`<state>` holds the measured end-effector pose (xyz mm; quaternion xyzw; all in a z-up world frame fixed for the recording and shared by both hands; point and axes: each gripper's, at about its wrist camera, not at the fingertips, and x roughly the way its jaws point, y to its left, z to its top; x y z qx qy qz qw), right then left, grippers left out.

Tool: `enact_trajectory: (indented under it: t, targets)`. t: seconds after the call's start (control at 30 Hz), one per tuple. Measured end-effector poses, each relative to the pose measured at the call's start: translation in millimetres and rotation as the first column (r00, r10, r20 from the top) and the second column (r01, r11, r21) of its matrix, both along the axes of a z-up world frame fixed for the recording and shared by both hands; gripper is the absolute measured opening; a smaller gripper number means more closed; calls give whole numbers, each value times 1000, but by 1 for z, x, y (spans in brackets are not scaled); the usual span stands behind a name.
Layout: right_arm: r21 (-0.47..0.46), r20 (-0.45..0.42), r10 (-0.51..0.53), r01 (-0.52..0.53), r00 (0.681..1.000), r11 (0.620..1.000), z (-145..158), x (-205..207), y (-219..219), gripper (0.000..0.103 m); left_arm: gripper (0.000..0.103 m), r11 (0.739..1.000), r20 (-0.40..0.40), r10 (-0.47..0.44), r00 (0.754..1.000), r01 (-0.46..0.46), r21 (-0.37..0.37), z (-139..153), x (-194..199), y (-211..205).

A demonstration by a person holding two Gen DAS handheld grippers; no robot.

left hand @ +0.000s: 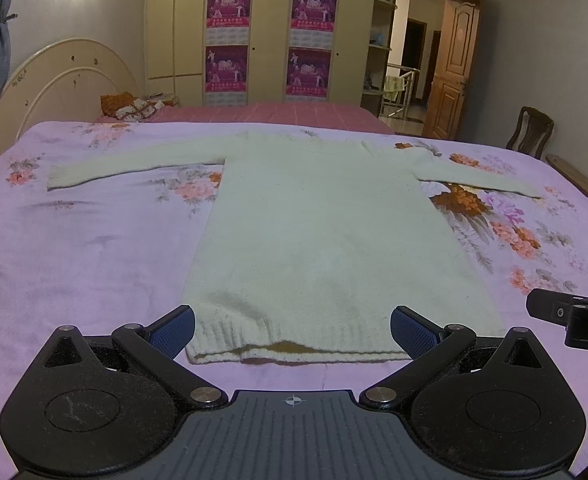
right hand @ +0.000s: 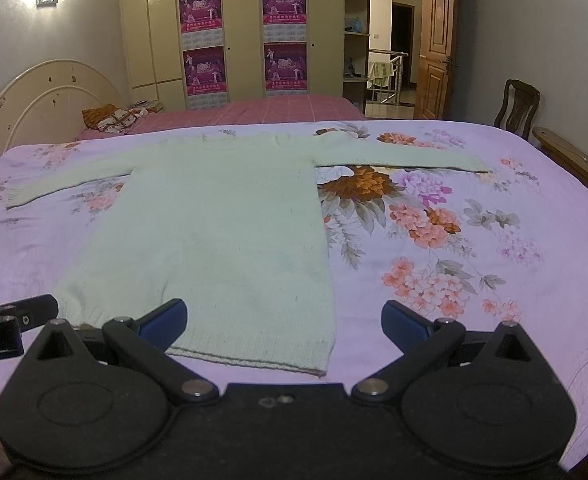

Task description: Fold small clothes

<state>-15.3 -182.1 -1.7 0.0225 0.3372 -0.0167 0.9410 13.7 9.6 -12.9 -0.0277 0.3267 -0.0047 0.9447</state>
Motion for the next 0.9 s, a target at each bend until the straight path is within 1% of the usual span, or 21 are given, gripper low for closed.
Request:
enact_trajectory:
  t: [0.63,0.7,0.77,0.83,0.87,0.9]
  targets:
    - [-11,-25,0,0,1000,1000,-6,6,7,102,103,1000,-28,-3,1000,3,-4,-7,8,3]
    - [-11,-22,-3,3,1000,1000,-6,5,7,102,103,1000,-31,-1,1000,0,-23,-7,10,4]
    - [-19,-9,-13,13,1000,1000,-5,6,5,102,103,998,-11,10,1000,-11,-66,-5,14,8]
    - [-38,25,-27,28,999,999,1,4,-1,102,103,992,-1,25,1000,-25,-121,-1,24,11]
    - [-50,46,-37,40,998,998,4,4,-6,102,103,990,-1,25,1000,-25,-136,1,31,10]
    - [-62,83,-56,62,995,996,9,4,-13,103,103,988,5,0,1000,1,-152,3,40,9]
